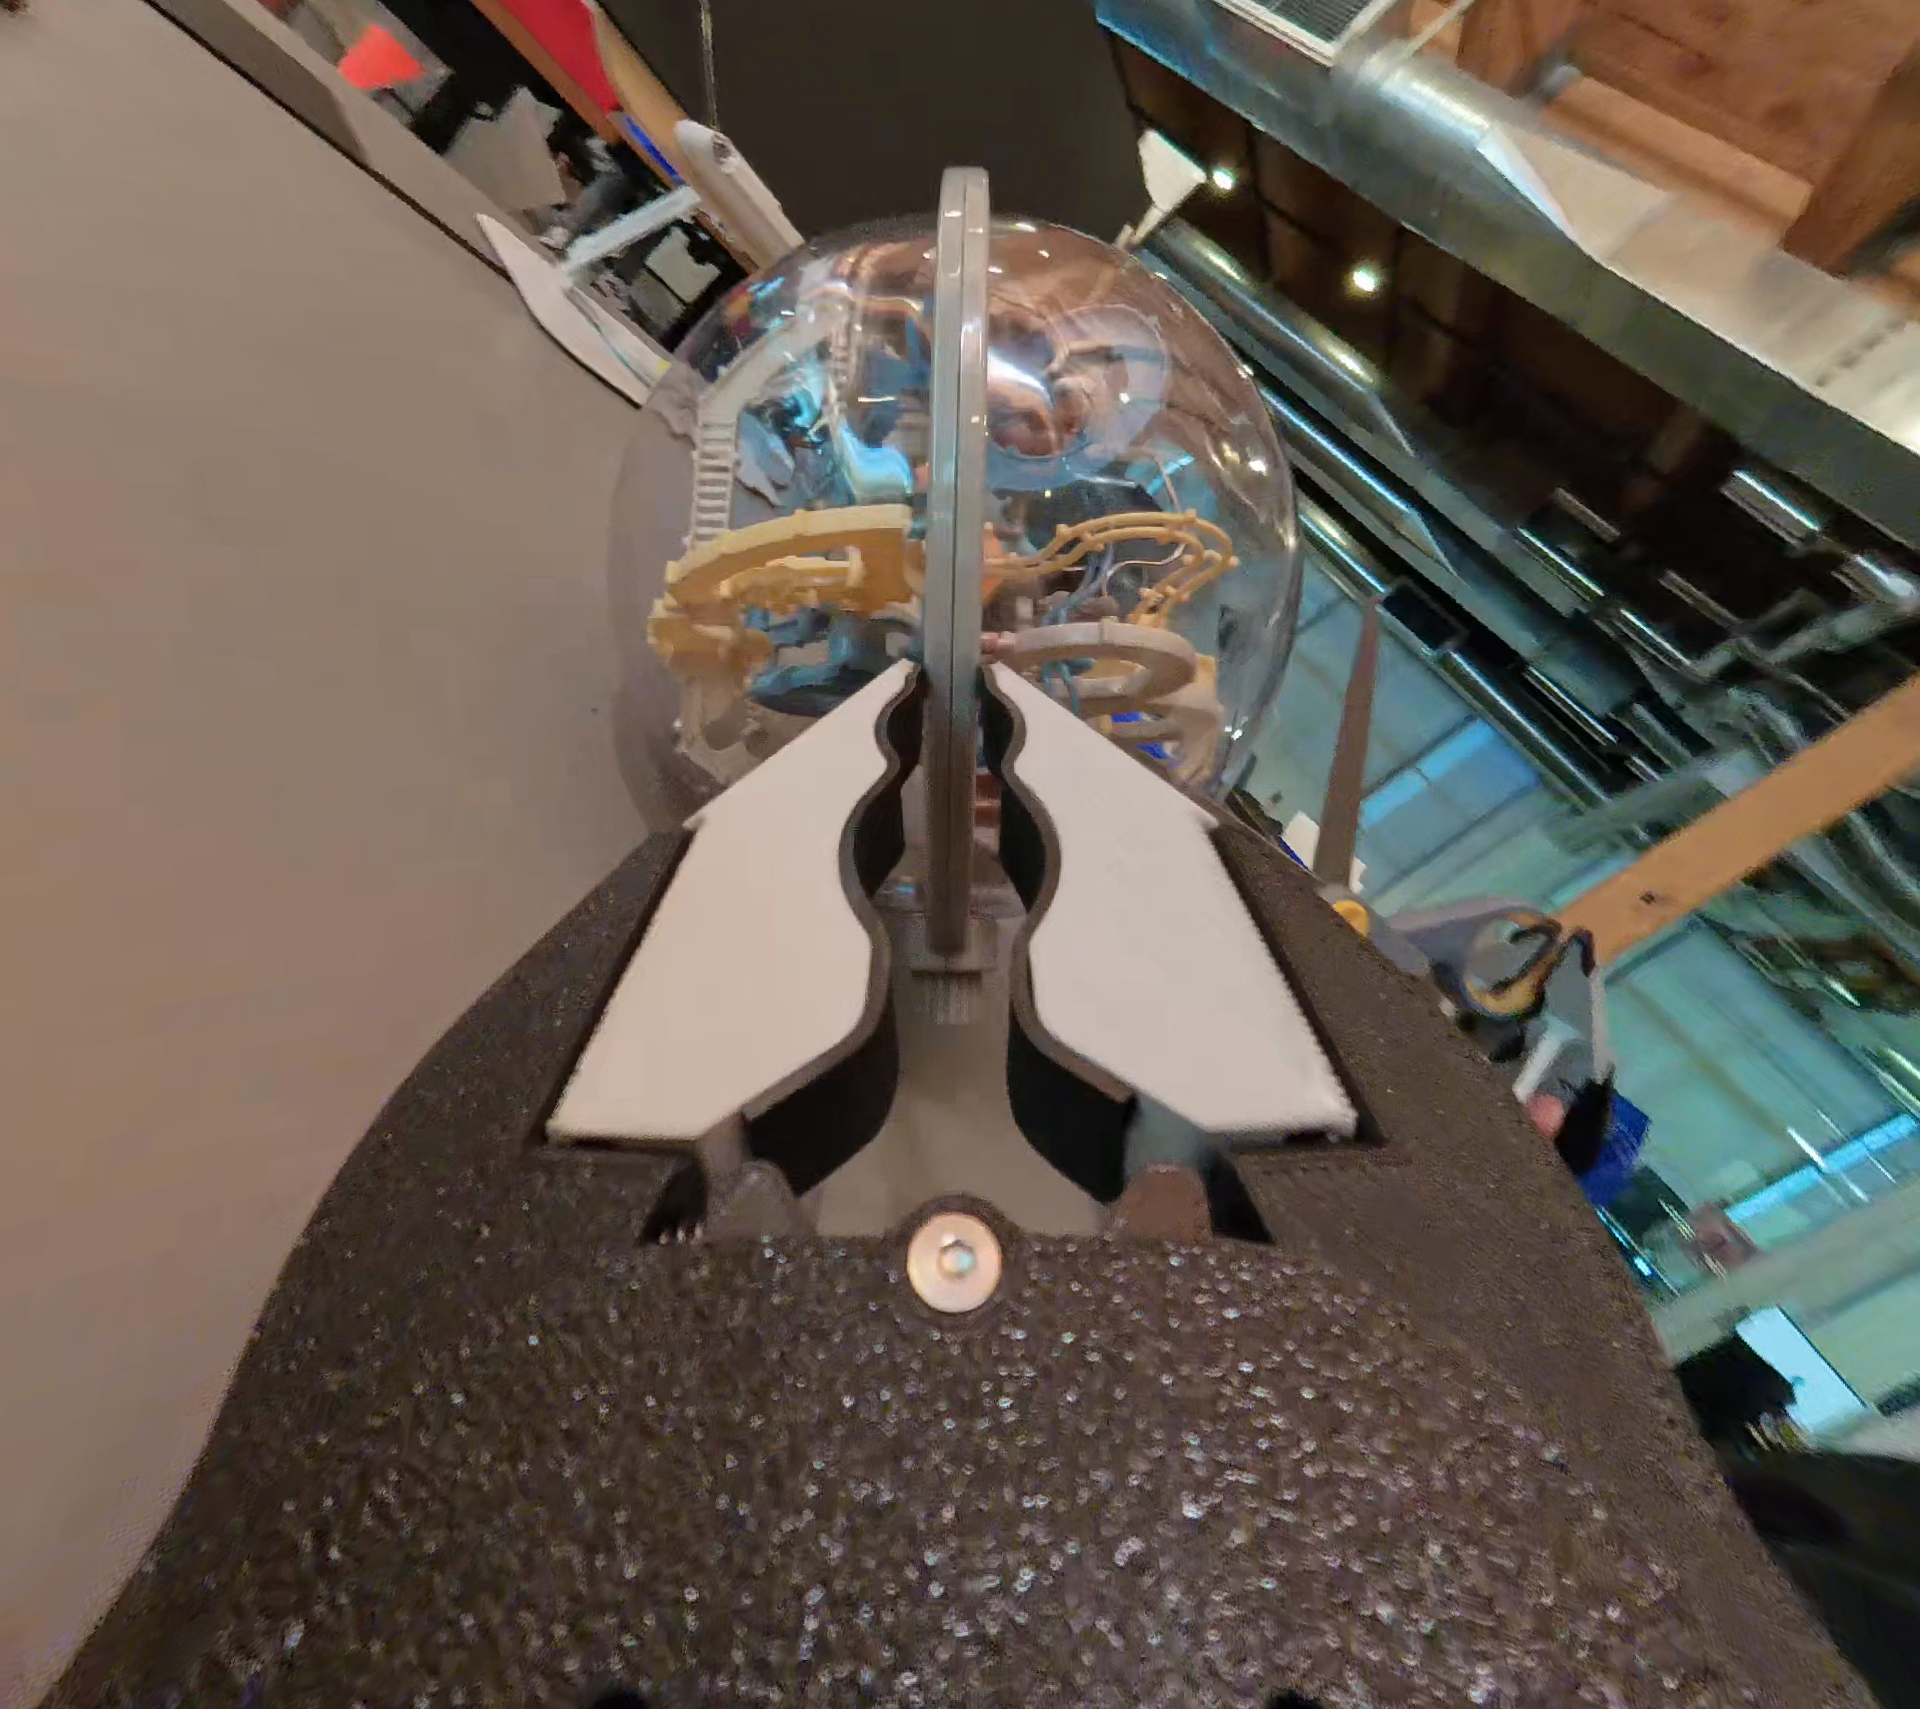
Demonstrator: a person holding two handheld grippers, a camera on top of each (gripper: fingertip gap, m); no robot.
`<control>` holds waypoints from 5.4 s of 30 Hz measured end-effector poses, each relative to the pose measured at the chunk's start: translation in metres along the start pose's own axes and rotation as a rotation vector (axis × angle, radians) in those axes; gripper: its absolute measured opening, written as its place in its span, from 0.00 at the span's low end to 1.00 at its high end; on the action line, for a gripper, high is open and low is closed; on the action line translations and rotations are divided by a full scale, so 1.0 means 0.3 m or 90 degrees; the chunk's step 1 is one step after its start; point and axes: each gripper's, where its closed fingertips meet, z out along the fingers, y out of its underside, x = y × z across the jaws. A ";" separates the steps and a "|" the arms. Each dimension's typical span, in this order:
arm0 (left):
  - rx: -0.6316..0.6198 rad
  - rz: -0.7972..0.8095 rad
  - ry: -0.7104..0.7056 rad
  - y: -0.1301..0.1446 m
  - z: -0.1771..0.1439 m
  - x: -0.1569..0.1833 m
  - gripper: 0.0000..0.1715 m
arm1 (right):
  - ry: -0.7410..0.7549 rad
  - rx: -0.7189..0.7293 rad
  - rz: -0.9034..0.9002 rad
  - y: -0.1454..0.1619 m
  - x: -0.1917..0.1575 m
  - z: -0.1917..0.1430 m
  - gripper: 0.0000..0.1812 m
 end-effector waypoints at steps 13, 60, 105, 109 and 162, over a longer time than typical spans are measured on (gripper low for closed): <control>-0.043 0.057 0.042 0.095 0.013 0.086 0.03 | -0.032 -0.006 -0.163 -0.134 -0.028 0.076 0.00; -0.050 0.340 -0.024 -0.225 0.323 0.088 0.19 | 0.104 0.040 -0.137 -0.289 0.459 -0.121 0.00; -0.081 0.438 -0.108 -0.200 0.317 0.083 0.47 | 0.380 -0.439 -0.005 -0.197 0.660 -0.485 0.27; -0.082 0.438 -0.110 -0.202 0.314 0.080 0.47 | 0.362 -0.359 0.061 -0.267 0.638 -0.485 0.36; -0.218 0.703 -0.071 0.002 0.310 0.293 0.47 | 0.141 -0.389 -0.030 0.109 0.358 -0.012 0.34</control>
